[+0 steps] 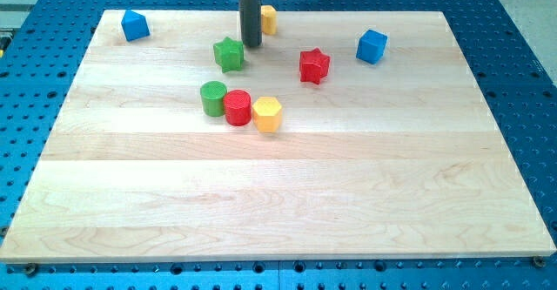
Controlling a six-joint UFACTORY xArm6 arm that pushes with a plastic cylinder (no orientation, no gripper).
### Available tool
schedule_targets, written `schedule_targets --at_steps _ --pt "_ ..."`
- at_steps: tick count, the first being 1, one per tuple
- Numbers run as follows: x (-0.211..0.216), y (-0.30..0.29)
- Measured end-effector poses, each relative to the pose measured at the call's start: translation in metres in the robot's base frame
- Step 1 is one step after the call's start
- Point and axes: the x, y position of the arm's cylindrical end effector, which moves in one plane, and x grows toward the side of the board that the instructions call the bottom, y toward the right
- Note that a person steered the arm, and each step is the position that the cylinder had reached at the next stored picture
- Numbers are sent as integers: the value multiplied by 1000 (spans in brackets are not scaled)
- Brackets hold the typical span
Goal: Place the red star at the right of the heart
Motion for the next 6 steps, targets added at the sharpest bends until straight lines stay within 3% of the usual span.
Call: schedule_targets --at_steps 1,2,3,4,6 --pt "73 4" --pt "87 49" --pt "74 109" --pt "31 134" --pt "52 62"
